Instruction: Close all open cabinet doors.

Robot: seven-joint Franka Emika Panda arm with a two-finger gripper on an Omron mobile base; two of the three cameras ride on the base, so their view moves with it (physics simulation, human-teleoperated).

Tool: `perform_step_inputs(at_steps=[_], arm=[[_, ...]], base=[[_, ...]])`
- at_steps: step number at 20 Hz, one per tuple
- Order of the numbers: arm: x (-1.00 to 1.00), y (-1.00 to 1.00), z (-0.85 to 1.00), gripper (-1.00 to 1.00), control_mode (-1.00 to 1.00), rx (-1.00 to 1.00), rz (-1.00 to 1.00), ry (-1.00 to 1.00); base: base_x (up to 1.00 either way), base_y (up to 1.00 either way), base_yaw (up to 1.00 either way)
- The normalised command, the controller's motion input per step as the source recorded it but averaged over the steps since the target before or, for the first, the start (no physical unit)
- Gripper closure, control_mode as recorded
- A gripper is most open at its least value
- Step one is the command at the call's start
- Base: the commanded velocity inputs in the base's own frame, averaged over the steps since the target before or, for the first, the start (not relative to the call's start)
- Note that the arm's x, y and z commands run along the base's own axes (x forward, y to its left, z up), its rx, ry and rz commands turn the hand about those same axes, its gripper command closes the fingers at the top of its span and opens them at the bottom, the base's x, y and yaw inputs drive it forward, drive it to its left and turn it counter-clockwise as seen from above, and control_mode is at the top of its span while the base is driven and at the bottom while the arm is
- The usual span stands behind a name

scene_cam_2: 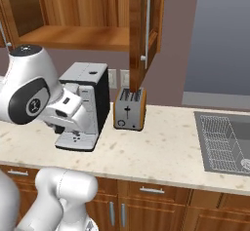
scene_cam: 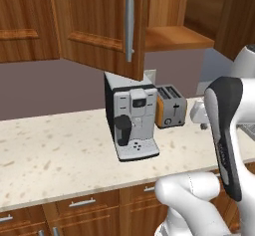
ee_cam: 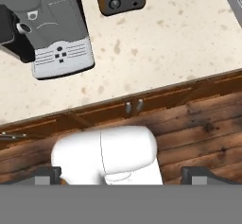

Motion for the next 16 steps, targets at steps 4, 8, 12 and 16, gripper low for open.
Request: perform_step_inputs(at_steps=[4,8,12,16], arm=[[-0.33,0.04,0.27,-1.00,-1.00,0.14,-0.09,0.00],[-0.38,0.14,0.13,-1.00,-1.00,0.20,0.00,0.00],[-0.27,0.34,0.01,-1.00,-1.00,0.18,0.01,0.00],[-0.14,0.49,0.05,-1.00,-1.00,0.13,0.00,0.00]], base=[[0.00,0.00,0.00],[0.00,0.00,0.00],[0.00,0.00,0.00],[0.00,0.00,0.00]])
